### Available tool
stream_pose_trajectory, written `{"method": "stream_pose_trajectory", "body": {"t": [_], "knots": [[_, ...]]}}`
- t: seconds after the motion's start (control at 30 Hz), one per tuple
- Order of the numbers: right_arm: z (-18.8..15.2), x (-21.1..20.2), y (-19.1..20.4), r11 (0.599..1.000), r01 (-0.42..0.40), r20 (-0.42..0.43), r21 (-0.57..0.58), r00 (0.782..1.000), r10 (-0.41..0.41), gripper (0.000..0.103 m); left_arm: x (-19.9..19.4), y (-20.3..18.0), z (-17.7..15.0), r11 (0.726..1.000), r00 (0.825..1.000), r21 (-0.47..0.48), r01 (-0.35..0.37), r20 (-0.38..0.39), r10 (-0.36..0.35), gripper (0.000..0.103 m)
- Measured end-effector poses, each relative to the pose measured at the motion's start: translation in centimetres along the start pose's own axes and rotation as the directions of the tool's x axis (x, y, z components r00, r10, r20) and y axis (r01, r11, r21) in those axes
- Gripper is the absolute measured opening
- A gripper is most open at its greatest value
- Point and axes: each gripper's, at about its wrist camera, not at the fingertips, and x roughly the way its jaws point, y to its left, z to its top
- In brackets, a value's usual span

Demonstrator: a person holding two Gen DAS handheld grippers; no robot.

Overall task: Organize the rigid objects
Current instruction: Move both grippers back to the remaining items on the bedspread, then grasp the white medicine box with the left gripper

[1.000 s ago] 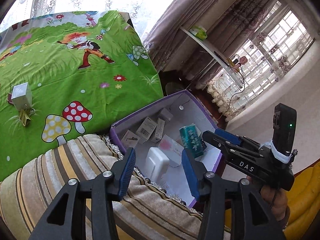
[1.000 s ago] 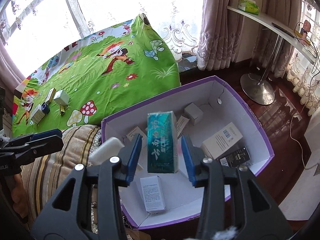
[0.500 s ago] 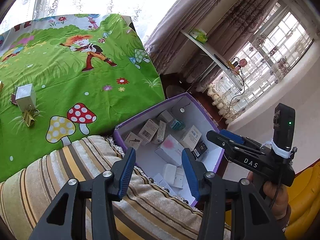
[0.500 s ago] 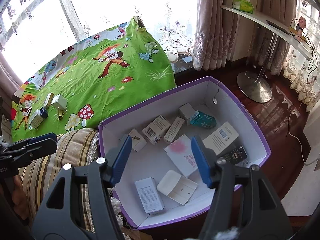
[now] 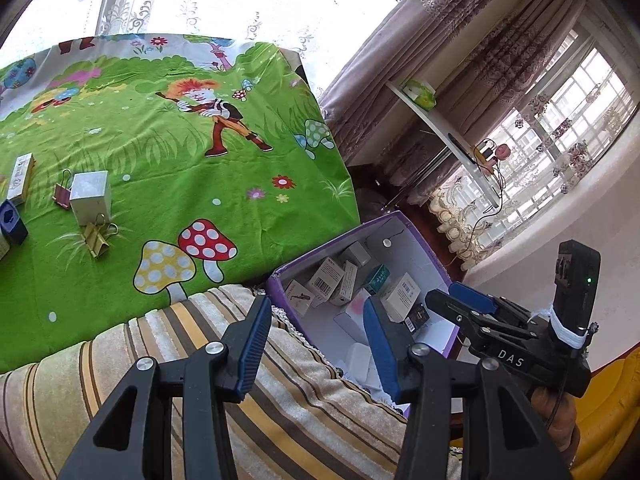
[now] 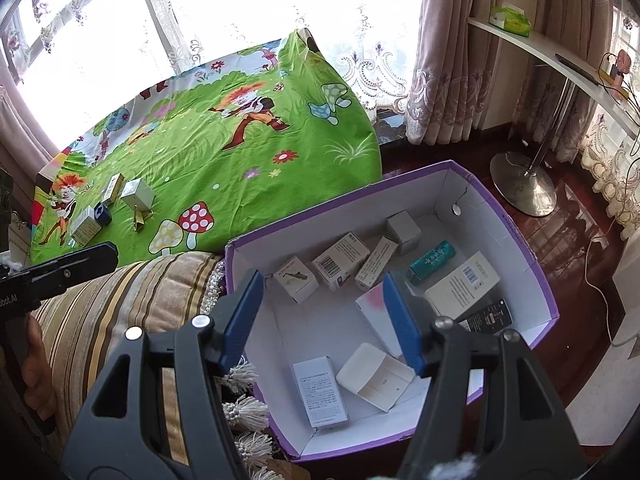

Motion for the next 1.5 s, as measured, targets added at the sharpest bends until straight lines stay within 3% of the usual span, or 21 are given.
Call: {"method": "stream_pose_trajectory", "body": {"t": [0.47, 0.9, 1.07, 1.27, 1.5], "knots": [[1.2, 0.6, 4.1, 0.997, -0.027, -0.003, -0.068, 1.000, 0.027, 0.066, -4.8, 7.6, 3.1, 0.980, 0.984, -0.165, -0.111, 0.118, 0.132, 0.049], [3.7, 1.8, 9.9, 0.981, -0.108, -0.011, -0.161, 0.994, 0.107, 0.066, -10.1, 15.8, 5.7, 0.916, 0.934, -0.332, -0.226, 0.194, 0.301, 0.066], [4.8, 2.5, 12.0, 0.975, -0.129, -0.018, -0.180, 0.992, 0.128, 0.066, -11.4, 19.1, 6.0, 0.873, 0.911, -0.416, -0.255, 0.199, 0.361, 0.070], [5.8, 3.5, 14.6, 0.967, -0.147, -0.024, -0.207, 0.989, 0.146, 0.069, -11.9, 23.4, 5.5, 0.792, 0.874, -0.520, -0.320, 0.160, 0.458, 0.079], [6.7, 5.8, 18.8, 0.948, -0.175, -0.057, -0.266, 0.984, 0.166, 0.069, -10.2, 27.0, 4.7, 0.723, 0.855, -0.570, -0.392, 0.065, 0.514, 0.083]]}}
